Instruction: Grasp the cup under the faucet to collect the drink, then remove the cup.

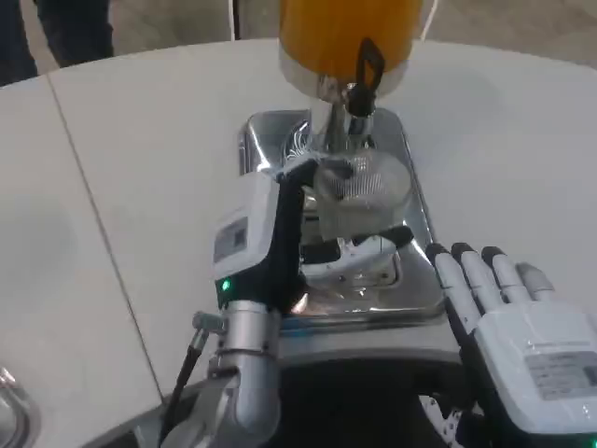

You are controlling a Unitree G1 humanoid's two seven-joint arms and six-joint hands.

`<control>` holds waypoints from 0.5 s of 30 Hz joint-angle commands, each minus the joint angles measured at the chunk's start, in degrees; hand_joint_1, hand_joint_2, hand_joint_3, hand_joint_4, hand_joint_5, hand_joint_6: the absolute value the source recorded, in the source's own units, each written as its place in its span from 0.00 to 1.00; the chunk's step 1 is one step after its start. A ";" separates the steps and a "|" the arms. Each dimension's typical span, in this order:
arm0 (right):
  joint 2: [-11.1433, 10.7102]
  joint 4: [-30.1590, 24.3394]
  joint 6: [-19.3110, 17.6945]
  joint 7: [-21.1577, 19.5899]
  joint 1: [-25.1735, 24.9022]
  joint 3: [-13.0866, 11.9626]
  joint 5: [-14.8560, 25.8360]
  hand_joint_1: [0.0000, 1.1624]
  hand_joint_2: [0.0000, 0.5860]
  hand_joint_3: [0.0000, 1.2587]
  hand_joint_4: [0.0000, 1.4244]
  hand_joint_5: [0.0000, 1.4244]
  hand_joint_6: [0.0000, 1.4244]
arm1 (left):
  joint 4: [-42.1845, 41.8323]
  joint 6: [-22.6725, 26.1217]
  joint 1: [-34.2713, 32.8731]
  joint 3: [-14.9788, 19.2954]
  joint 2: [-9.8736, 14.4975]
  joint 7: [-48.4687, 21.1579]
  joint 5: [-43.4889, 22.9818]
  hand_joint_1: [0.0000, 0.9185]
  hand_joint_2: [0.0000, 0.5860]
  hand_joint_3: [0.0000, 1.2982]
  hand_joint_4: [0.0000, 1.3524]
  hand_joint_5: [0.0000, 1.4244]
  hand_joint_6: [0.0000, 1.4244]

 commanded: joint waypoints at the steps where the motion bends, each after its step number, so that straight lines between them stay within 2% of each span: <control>1: 0.01 0.03 -0.17 0.75 0.05 0.69 -0.53 0.56 0.81 0.00 0.00 0.00 0.03 | 4.35 0.00 -3.63 -1.49 -1.51 7.05 1.18 0.70 0.05 0.88 0.85 1.00 1.00; 8: 0.23 0.02 0.26 1.36 0.47 0.85 -0.86 0.55 0.80 0.00 0.00 0.00 0.03 | 11.33 0.39 -6.84 -2.51 -3.13 10.68 0.22 0.71 0.06 0.89 0.83 1.00 1.00; 15: 0.65 -0.14 0.73 2.02 0.25 0.69 -0.82 0.55 0.81 0.00 0.00 0.00 0.03 | 14.62 0.32 -8.27 -4.94 -3.52 13.24 1.16 0.71 0.07 0.89 0.83 1.00 1.00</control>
